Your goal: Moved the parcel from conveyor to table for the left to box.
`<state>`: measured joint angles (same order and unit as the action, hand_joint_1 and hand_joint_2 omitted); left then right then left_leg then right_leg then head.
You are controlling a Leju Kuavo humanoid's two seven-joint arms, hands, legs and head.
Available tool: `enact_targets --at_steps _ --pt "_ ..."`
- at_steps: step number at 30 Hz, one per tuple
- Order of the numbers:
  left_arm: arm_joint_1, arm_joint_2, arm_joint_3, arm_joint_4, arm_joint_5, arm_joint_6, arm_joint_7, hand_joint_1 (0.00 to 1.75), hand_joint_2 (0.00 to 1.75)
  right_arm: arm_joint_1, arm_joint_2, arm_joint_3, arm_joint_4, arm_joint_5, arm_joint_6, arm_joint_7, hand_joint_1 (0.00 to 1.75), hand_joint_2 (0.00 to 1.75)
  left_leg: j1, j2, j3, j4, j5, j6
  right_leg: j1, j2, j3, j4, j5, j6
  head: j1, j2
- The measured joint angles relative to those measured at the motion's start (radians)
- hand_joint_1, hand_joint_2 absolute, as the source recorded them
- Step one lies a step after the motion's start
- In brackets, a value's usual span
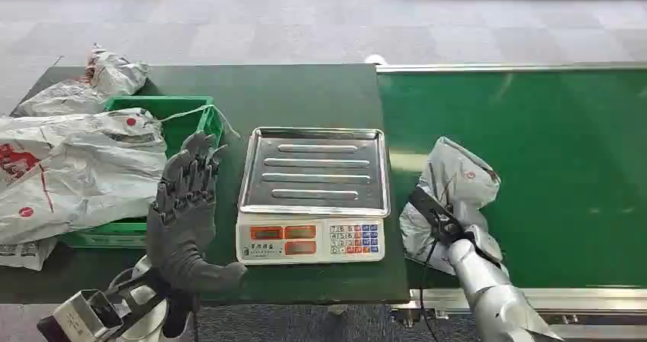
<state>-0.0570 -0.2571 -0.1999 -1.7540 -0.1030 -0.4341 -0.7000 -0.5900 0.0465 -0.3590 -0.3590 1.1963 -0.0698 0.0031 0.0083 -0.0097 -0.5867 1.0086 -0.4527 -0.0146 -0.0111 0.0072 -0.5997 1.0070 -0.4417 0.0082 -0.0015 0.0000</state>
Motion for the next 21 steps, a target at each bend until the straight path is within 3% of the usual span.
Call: enact_targets --at_steps 5,9,15,17,21 --pt "0.000 -0.002 0.000 0.000 -0.002 -0.001 0.000 0.00 1.75 0.005 0.000 0.000 0.000 0.006 -0.008 -0.032 1.75 1.75 0.000 0.000 0.000 0.000 0.000 0.000 0.000 0.000 0.000 0.000 0.000 0.000 0.000 0.000" --pt "0.009 -0.002 0.004 -0.002 -0.012 0.007 -0.002 0.00 1.75 0.052 0.017 0.003 -0.088 -0.035 -0.053 -0.194 1.75 1.75 0.000 0.000 -0.002 0.000 0.000 0.000 0.000 -0.001 0.000 0.000 0.000 0.000 0.000 0.000" --pt "0.022 -0.002 0.014 -0.012 -0.018 0.008 -0.002 0.00 1.75 0.116 0.058 0.034 -0.288 -0.060 -0.033 -0.186 1.75 1.75 0.000 -0.001 -0.002 0.000 0.000 0.000 0.000 -0.001 -0.002 0.000 0.000 -0.001 0.000 0.000" --pt "0.026 -0.002 0.017 -0.017 -0.020 0.010 -0.002 0.00 1.75 0.143 0.071 0.040 -0.356 -0.074 -0.087 -0.198 1.75 1.75 0.000 -0.001 -0.003 0.000 0.000 0.000 0.000 -0.001 -0.002 0.000 0.000 -0.001 0.000 0.000" --pt "0.045 -0.003 0.021 -0.035 -0.023 0.010 -0.002 0.00 1.75 0.228 0.113 0.072 -0.659 -0.108 -0.171 -0.146 1.75 1.75 0.000 0.000 -0.004 0.000 0.000 0.000 0.000 -0.001 -0.003 0.000 0.000 -0.001 0.000 0.000"
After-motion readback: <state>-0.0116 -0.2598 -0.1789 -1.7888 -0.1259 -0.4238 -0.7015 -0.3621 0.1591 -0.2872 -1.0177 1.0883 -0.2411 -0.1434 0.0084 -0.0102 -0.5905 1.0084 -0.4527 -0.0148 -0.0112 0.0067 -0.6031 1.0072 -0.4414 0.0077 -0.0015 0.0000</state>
